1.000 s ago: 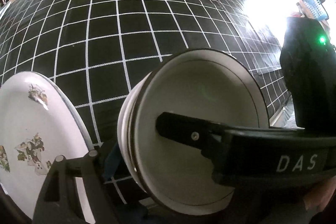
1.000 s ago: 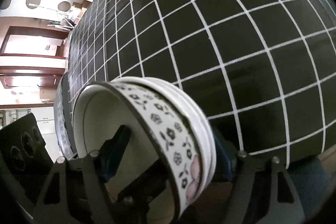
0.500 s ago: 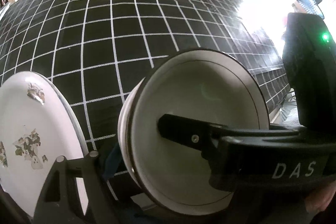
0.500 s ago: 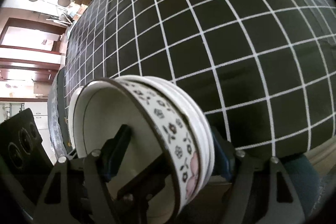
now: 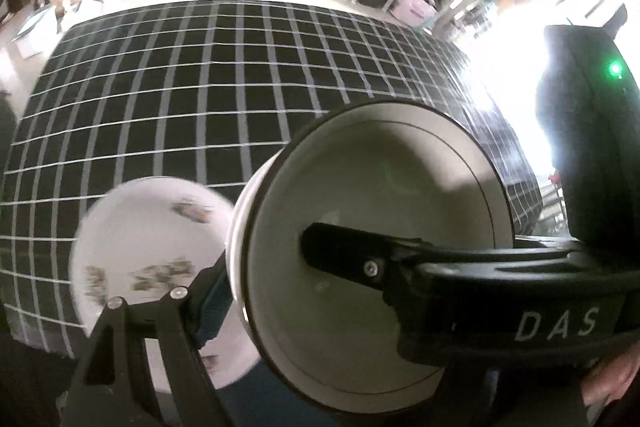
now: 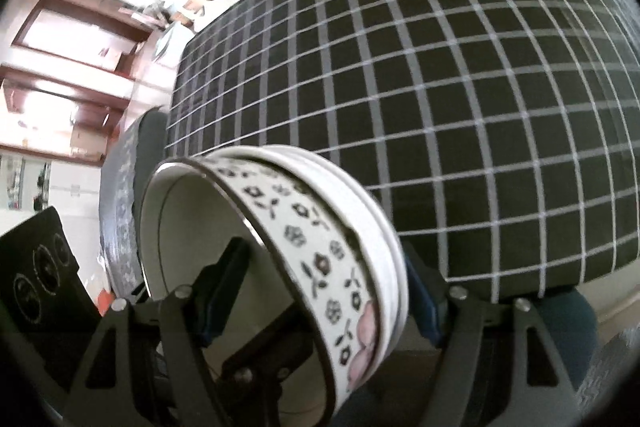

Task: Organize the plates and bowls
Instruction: 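Lift the bowl stack with both grippers and carry it over the plates, then lower the bowl stack onto the cartoon-print plate and open both grippers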

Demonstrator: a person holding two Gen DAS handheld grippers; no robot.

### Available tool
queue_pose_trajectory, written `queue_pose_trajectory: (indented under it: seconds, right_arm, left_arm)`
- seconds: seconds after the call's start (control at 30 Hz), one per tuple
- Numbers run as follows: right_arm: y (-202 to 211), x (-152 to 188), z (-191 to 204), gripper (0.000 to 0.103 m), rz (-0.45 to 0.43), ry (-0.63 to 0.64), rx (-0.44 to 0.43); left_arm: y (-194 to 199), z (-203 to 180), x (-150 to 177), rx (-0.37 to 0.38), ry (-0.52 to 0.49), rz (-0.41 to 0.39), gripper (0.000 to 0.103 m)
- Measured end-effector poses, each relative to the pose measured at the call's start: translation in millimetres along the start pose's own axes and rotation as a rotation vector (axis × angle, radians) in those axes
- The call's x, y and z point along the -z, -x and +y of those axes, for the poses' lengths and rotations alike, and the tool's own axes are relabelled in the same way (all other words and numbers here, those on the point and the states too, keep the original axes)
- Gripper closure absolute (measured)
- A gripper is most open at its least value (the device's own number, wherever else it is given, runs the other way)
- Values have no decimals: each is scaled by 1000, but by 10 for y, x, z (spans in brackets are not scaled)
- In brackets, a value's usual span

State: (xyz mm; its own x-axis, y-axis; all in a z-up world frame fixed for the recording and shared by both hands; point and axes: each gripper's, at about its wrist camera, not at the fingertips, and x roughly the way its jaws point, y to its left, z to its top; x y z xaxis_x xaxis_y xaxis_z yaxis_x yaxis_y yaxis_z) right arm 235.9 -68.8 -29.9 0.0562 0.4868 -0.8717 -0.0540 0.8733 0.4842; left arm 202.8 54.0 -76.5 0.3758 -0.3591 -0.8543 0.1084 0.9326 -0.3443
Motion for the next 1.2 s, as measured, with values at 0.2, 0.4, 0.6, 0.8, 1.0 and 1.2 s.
queue_pose_trajectory:
  seconds: [0.2, 0.4, 0.6, 0.8, 1.0, 1.2]
  right_arm:
    - [-477, -100, 514, 26, 67, 89, -1]
    - [-986, -171, 750, 26, 135, 111, -2]
    - [-1217, -190, 776, 26, 172, 108, 16]
    - [-1275, -207, 748, 26, 182, 103, 29]
    - [-1261, -212, 705, 26, 182, 99, 31]
    - [-1255, -211, 642, 26, 179, 74, 9]
  left_arm:
    - [138, 549, 89, -34, 88, -4, 23]
    - [4, 942, 167, -48, 150, 24, 24]
    - [-132, 1144, 167, -39, 168, 45, 24]
    - [-135, 1147, 153, -32, 166, 46, 24]
    - [-120, 1221, 170, -34, 159, 41, 24]
    - [-110, 1215, 180, -50, 144, 28, 25]
